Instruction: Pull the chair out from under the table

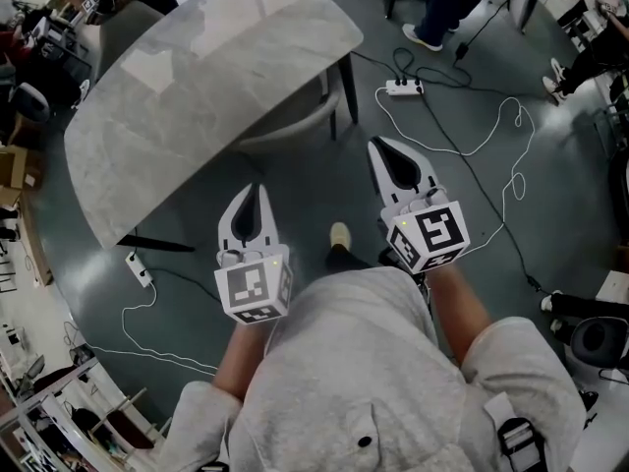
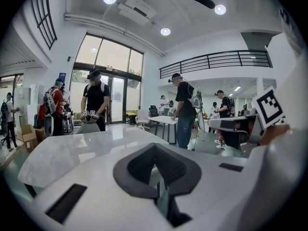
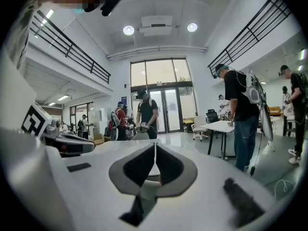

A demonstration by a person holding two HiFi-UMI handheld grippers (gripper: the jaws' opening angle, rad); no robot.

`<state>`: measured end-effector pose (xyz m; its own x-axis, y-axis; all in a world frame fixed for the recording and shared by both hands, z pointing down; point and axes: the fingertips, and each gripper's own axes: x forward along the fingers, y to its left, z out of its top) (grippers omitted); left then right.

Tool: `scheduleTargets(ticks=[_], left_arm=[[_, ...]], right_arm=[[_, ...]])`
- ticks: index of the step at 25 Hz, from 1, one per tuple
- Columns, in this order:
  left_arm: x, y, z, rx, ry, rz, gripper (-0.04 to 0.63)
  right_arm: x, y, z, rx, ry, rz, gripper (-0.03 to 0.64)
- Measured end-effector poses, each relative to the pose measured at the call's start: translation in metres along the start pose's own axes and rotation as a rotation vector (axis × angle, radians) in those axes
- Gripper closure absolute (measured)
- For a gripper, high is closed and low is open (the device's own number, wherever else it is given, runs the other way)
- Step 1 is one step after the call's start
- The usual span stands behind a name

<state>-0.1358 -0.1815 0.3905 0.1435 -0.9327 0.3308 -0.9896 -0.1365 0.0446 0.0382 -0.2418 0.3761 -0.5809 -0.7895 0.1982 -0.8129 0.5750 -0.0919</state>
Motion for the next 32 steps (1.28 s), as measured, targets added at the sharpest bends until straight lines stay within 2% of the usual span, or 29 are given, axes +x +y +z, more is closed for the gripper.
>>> scheduleTargets(ticks=[16,27,32], left_arm=[[0.065,-0.02,0.009,0.032,0.038,0.052,0.583],[0.062,-0.009,0.004,0.04,0.062,0.054,0.583],[0.064,0.003,0.001,0.034,0.067,0.031,0.583]], right_arm=[[0.049,-0.048,-0.006,0.043,0.022,0.105,0.591],[0.057,-0.037,-0.015,0.046,0.053,0.122,0.591],[0.064,-0.026,-0.018,0.011,0.07,0.113,0.591]])
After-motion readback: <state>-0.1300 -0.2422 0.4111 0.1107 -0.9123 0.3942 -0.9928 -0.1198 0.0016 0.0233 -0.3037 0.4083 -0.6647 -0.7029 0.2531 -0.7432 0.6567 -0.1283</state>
